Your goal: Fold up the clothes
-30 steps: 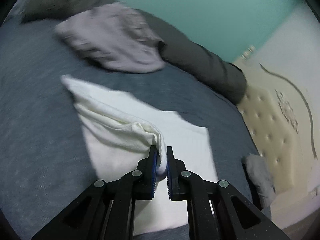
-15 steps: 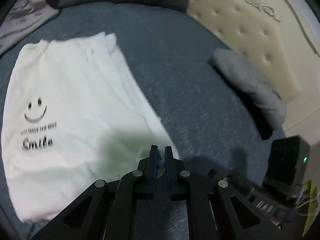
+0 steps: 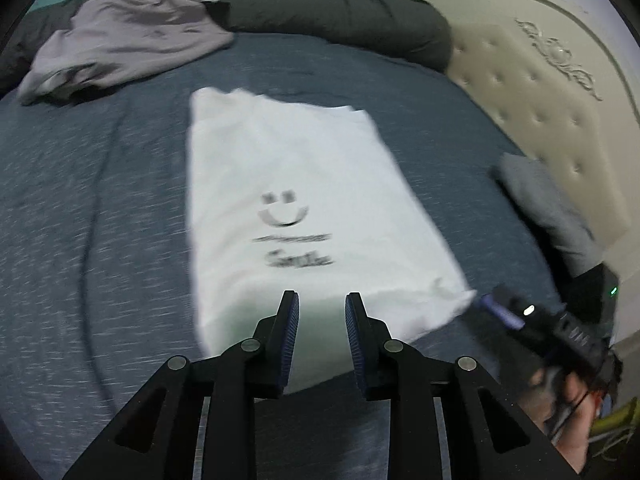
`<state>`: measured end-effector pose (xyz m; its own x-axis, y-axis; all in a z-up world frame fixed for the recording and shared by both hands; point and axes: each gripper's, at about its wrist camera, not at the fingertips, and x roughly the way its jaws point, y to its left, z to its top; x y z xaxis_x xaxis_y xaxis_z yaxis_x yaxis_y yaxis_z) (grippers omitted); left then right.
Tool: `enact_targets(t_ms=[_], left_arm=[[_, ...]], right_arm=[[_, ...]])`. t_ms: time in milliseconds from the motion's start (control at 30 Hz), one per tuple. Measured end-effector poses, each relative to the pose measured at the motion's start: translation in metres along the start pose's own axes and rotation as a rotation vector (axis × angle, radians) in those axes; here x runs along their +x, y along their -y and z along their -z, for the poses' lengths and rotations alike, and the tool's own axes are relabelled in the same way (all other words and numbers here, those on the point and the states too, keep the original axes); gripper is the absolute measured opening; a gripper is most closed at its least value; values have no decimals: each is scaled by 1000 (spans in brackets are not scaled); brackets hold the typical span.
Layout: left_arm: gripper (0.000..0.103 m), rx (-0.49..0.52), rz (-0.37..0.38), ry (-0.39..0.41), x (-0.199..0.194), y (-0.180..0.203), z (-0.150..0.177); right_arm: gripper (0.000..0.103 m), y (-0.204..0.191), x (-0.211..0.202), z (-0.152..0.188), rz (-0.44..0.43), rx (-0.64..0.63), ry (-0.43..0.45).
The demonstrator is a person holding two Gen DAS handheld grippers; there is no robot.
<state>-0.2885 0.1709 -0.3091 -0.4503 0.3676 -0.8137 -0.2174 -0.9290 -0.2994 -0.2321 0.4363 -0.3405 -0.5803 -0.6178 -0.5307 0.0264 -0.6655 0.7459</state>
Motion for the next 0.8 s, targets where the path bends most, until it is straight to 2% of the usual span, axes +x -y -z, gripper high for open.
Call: enact_targets(t_ms=[300,367,400,433,500,700,800], left_arm=[[26,-5,28,-17,8,-14,22],[26,-12,36,-15,9,-15,23],[26,-9,36,-16,10,-15,24],[26,-2,34,-18,12,-15,26],[26,17,30,-31,13,-12,29],[26,22,32,-33,14,-8,31],[27,40,37,-30,12,-2,30]], right_arm=[[51,-8,28,4,59,-48,-76],[42,-5,31,6,58,-50,-81],[27,-6,31,6,67,-58,-78],[17,-6,31,6,76,-66,-75],[6,-5,28,4,69,-60,-60],[3,-5,9,-3,40,-55,8],[3,-15,-2,-7,56,-108,43]])
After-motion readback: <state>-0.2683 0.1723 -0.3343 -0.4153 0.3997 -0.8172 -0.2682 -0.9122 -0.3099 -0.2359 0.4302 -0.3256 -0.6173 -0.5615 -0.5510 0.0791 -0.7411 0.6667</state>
